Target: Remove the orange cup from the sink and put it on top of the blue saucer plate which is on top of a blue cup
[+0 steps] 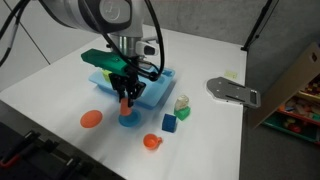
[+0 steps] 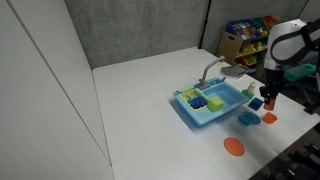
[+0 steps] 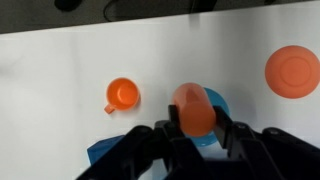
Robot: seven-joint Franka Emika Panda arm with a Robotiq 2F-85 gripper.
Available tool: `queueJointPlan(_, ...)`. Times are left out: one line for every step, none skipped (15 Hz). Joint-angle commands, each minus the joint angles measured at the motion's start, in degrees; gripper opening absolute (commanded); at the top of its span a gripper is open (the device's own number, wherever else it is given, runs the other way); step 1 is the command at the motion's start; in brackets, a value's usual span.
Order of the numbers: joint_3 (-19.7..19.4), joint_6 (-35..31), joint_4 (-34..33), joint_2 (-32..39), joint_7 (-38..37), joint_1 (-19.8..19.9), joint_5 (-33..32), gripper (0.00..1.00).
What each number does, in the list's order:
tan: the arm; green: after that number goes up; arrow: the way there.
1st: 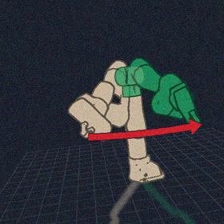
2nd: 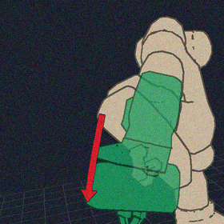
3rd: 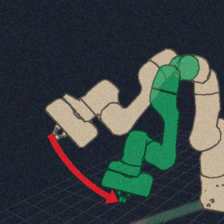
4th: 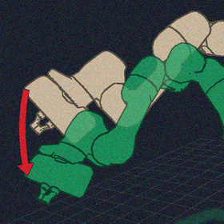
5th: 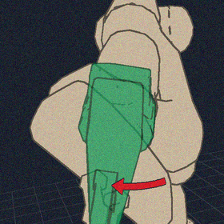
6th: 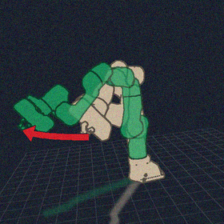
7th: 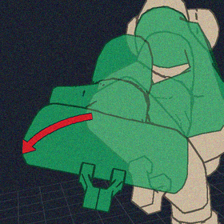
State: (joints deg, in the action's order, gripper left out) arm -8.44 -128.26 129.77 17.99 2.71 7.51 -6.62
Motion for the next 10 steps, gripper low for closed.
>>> queueJointPlan(0.11,-1.8,-0.6,2.1,-0.9,-0.24,-0.97,0.13)
queueJointPlan(0.13,-2.57,-0.69,2.82,-0.97,-0.3,-0.97,0.13)
queueJointPlan(0.07,-3.65,-0.76,3.71,-1.16,-0.41,-1.14,0.13)
queueJointPlan(-0.01,-4.87,-0.79,4.54,-1.31,-0.52,-1.29,0.13)
queueJointPlan(-0.24,-6.13,-0.9,5.52,-1.89,-0.76,-1.68,0.13)
queueJointPlan(-0.33,-7.51,-0.9,6.53,-2.14,-0.9,-1.86,0.13)
queueJointPlan(-0.5,-9.06,-0.91,7.45,-2.46,-1.1,-2.27,0.13)
queueJointPlan(-0.41,-10.24,-1.04,8.34,-2.38,-1.14,-2.2,0.13)
queueJointPlan(-0.34,-11.27,-1.14,9.09,-2.36,-1.15,-2.06,0.13)
queueJointPlan(-0.28,-12.27,-1.17,9.66,-2.3,-1.23,-1.84,0.13)
